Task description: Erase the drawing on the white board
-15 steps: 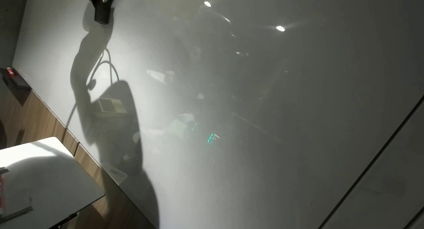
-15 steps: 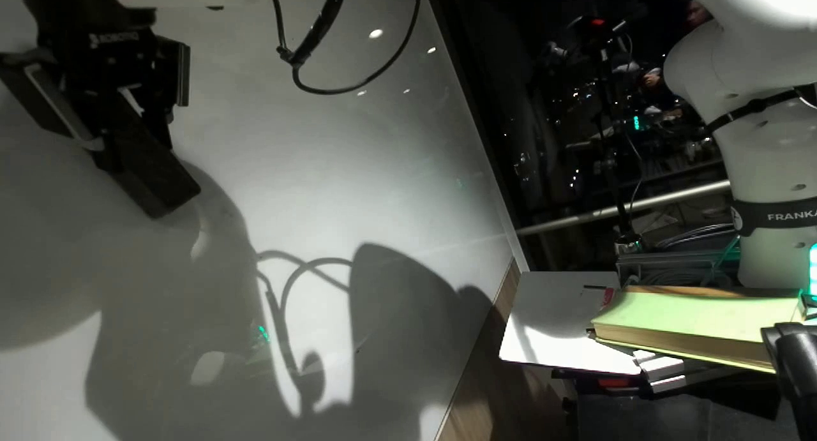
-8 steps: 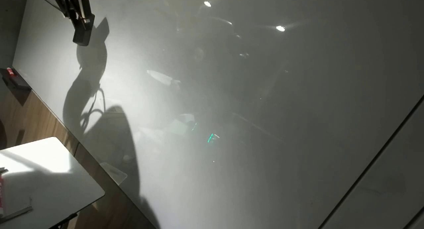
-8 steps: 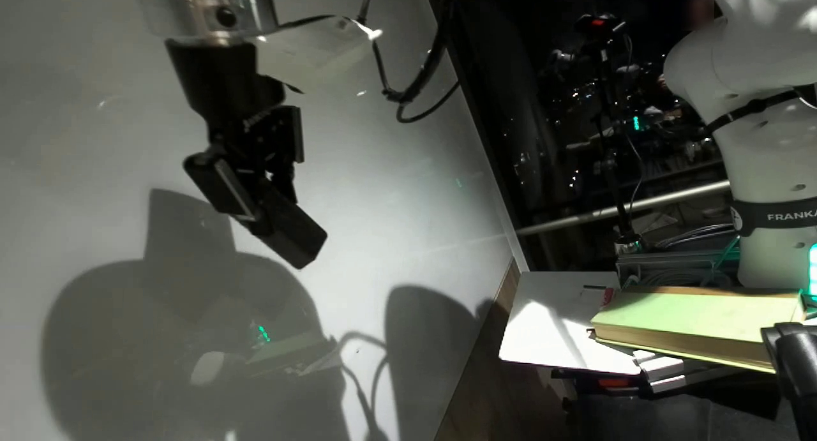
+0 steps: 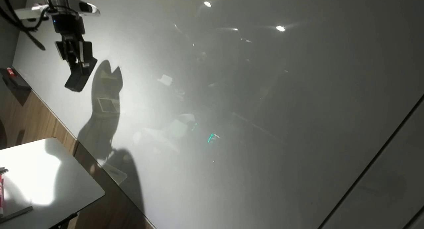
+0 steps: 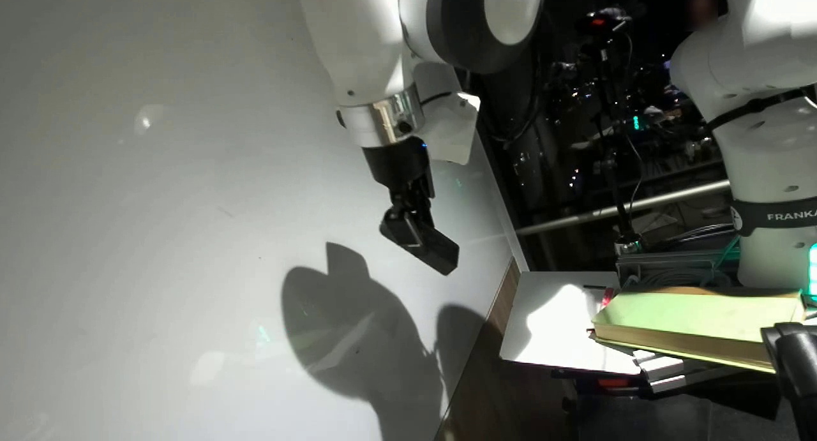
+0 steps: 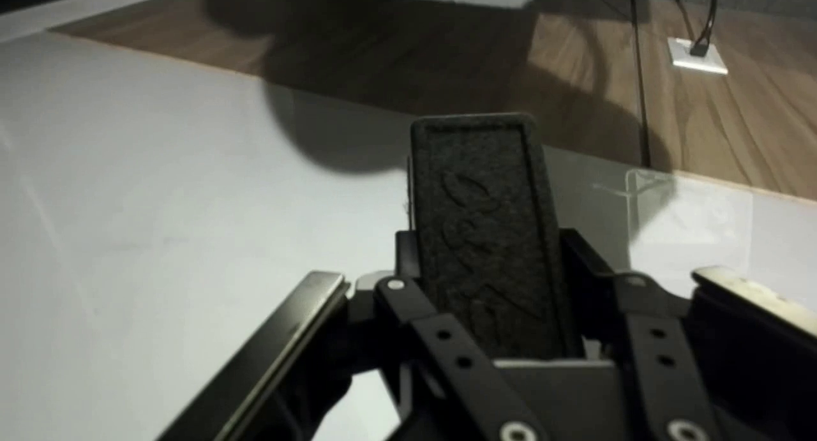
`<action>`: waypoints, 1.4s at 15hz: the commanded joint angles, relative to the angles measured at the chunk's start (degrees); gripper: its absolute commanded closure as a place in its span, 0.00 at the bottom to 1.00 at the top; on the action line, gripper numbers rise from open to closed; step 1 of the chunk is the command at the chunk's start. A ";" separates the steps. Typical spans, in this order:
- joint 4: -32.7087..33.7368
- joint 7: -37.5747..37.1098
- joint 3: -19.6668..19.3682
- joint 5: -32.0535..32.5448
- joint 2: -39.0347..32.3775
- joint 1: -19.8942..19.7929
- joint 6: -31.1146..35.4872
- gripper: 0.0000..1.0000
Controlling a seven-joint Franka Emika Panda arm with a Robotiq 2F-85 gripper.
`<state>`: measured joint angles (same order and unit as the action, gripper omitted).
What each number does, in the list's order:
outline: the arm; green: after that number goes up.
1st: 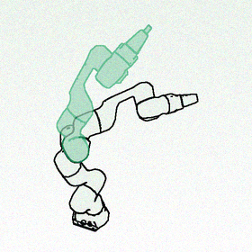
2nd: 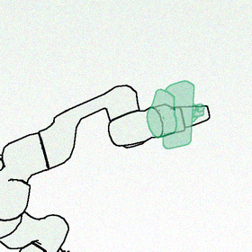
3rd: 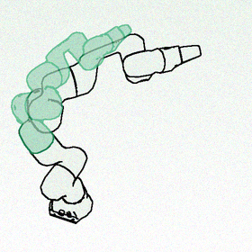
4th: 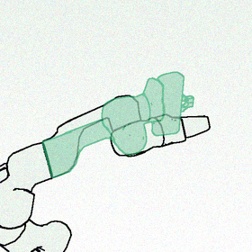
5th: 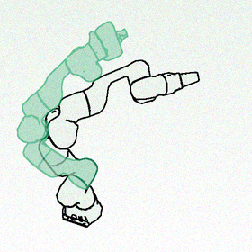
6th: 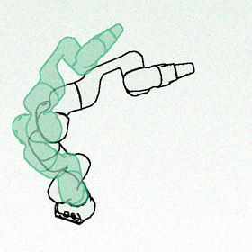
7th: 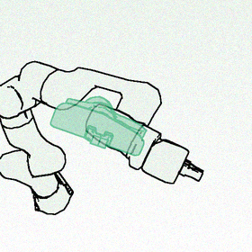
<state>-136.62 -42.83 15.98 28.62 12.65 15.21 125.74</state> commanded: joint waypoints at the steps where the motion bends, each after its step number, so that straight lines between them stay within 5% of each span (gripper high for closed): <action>1: -11.52 6.94 -4.44 -4.88 3.54 -4.40 7.93 0.70; 7: -23.09 13.47 -7.93 -8.17 -0.46 -10.89 15.24 0.70; 21: -13.27 19.40 -8.55 -11.26 -11.15 -10.95 18.40 0.70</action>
<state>-153.38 -26.64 8.06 19.71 3.57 4.23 145.16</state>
